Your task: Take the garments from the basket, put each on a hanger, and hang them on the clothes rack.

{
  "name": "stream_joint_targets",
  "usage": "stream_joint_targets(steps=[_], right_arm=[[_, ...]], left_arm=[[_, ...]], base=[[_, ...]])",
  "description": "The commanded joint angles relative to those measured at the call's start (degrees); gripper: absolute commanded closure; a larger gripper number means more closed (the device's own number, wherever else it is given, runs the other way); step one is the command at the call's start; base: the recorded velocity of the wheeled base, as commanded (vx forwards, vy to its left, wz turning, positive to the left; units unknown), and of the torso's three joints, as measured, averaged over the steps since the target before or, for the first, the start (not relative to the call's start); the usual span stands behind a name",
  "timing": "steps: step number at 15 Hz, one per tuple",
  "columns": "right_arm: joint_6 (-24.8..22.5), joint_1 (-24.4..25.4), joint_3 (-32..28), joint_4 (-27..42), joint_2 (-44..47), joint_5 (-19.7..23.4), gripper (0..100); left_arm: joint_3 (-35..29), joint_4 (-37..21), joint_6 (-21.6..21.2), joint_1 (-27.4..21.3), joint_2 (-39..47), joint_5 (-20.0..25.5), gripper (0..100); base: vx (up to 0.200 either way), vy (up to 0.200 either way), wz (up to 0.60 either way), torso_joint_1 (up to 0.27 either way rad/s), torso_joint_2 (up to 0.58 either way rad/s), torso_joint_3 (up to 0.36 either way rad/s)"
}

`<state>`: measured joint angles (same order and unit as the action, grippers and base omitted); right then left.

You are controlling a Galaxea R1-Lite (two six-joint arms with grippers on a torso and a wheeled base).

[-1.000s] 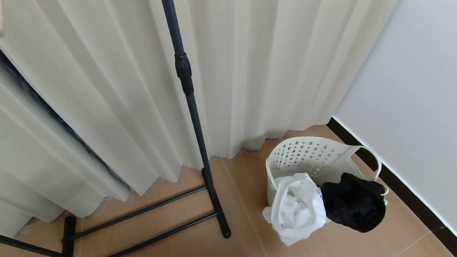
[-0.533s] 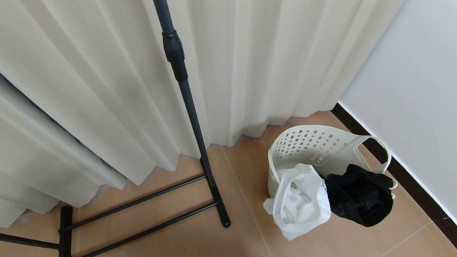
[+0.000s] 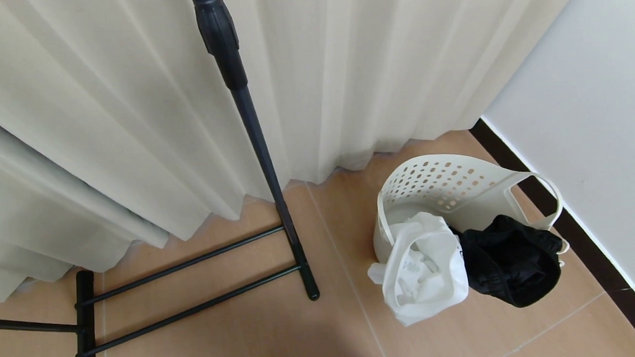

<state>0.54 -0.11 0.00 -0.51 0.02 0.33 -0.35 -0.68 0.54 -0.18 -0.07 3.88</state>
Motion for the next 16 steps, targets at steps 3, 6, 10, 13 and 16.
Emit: stream_joint_targets(steps=[3,6,10,13,16], right_arm=[[-1.0,0.0,0.0,0.2,0.0,0.1,0],[-1.3,0.0,-0.8,2.6,1.7,0.3,0],[-1.2,6.9,-0.6,2.0,22.2,1.3,0],[-1.6,19.1,-3.8,-0.1,35.7,1.3,0],[-5.4,26.4,-11.2,-1.5,49.2,0.7,0]], left_arm=[[0.0,0.0,0.0,0.0,0.1,0.0,0],[0.0,0.1,-0.2,0.0,0.1,-0.2,0],[0.0,0.1,-0.4,0.0,0.1,-0.1,0],[0.0,0.1,-0.4,0.0,0.1,-0.1,0],[0.0,0.1,-0.4,0.0,0.1,-0.1,0]], base=[[0.000,0.000,0.00,0.007,0.00,-0.196],[0.000,0.000,0.00,-0.001,0.00,-0.137],[0.000,0.000,0.00,0.000,0.00,0.000],[0.000,0.000,0.00,0.000,0.00,0.000],[0.000,0.000,0.00,0.000,0.00,0.000]])
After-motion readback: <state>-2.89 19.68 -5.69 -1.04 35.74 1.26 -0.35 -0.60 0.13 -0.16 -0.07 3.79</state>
